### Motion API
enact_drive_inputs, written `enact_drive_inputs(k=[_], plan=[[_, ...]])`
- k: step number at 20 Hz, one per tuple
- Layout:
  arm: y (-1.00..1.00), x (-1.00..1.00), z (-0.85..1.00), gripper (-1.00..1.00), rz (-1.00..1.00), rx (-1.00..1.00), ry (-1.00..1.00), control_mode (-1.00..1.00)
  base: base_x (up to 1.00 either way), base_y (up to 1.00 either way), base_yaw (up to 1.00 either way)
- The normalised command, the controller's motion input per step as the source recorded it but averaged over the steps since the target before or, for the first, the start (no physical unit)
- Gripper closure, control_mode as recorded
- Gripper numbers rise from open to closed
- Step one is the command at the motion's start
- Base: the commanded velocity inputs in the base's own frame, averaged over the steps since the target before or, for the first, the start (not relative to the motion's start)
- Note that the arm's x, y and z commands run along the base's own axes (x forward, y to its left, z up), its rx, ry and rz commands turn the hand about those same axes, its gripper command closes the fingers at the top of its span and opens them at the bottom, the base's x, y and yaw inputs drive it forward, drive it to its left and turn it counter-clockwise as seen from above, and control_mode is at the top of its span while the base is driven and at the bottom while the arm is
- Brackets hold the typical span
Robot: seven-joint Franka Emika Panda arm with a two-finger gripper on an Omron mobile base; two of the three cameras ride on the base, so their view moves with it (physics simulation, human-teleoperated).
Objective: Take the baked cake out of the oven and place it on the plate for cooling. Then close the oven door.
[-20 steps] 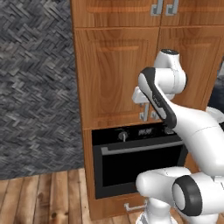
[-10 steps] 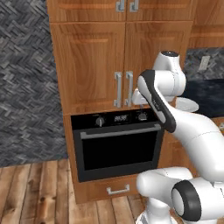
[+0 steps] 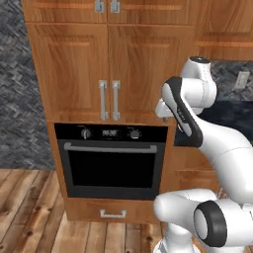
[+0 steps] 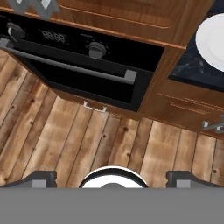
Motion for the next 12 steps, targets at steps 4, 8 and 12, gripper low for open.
enact_drive_inputs(k=[4, 8, 12], plan=[[0.0, 0.0, 0.0, -1.0, 0.0, 0.0, 0.0, 1.0, 0.27, -0.81, 0.58], [0.0, 0.0, 0.0, -1.0, 0.0, 0.0, 0.0, 1.0, 0.37, -0.78, 0.53], [0.0, 0.0, 0.0, -1.0, 0.0, 0.0, 0.0, 1.0, 0.25, -0.68, 0.41]])
